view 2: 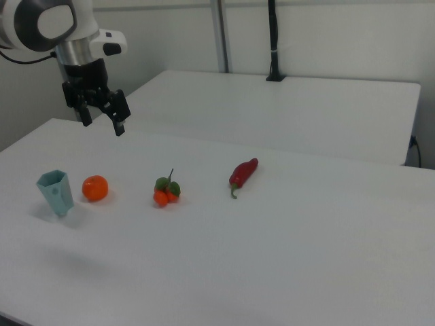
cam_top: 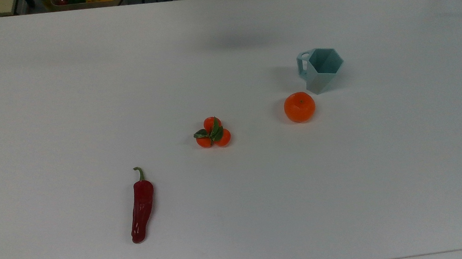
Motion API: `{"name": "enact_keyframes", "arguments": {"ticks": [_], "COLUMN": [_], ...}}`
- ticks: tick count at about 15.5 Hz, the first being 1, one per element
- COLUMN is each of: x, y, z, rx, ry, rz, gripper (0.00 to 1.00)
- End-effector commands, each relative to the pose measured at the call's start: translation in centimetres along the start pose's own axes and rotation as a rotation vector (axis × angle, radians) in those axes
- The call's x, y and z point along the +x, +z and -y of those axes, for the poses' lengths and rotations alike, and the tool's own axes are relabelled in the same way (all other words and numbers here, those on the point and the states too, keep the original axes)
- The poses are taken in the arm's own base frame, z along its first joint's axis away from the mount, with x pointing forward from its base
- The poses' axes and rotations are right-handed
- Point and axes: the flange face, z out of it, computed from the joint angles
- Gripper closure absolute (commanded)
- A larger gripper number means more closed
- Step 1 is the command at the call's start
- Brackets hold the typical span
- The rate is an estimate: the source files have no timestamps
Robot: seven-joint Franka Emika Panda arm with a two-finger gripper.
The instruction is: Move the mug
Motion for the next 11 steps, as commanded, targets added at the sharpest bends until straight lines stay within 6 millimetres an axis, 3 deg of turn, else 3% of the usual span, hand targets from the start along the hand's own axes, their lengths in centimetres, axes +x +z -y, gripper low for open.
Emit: {"name": "enact_keyframes", "arguments": {"ticks": [1,8,11], "x": [-0.19,-0.25,-0.38], "y": [-0.12,0.00,0.19], "z": [-0.13,-0.14,-0.07], "rx": [0.002,0.002,0.002], "ry": [-0.014,-0.018,-0.117], "rz": [-0.016,-0.010,-0.001], "gripper": [0.00,0.00,0.00]}}
